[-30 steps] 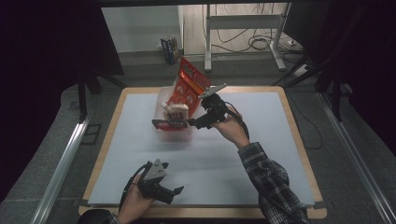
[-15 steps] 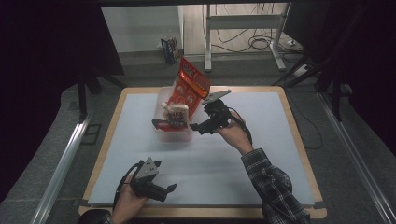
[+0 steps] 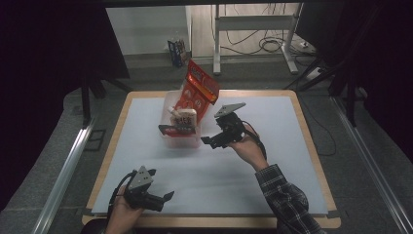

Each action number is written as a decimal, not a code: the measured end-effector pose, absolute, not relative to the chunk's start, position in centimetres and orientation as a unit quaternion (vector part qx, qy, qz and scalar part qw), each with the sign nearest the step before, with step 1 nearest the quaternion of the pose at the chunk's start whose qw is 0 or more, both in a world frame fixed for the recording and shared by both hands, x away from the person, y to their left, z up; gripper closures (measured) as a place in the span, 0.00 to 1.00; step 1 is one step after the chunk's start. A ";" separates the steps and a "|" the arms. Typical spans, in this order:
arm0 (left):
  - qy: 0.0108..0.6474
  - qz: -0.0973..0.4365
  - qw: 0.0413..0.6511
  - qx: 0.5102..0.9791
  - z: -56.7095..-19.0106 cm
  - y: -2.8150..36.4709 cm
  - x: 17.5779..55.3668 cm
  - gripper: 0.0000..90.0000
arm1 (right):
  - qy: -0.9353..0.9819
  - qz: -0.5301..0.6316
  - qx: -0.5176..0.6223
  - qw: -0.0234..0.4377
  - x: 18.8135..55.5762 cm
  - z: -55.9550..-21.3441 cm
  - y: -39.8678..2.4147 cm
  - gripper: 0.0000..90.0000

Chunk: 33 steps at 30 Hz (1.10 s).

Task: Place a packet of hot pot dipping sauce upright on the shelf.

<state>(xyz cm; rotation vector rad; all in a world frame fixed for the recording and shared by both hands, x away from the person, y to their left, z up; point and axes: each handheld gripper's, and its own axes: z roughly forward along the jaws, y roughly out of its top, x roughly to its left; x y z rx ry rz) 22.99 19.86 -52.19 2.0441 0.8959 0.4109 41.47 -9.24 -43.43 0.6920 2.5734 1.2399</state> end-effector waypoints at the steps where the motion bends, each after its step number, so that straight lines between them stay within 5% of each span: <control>1: 0.359 0.166 0.422 0.816 -52.2 20.0 22.9 0.00 | 0.871 0.420 0.234 0.102 41.3 -43.5 -9.3 0.05; 33: 0.372 0.179 0.416 0.810 -52.1 21.1 22.6 0.00 | 0.867 0.421 0.242 0.111 37.6 -44.1 -12.3 0.04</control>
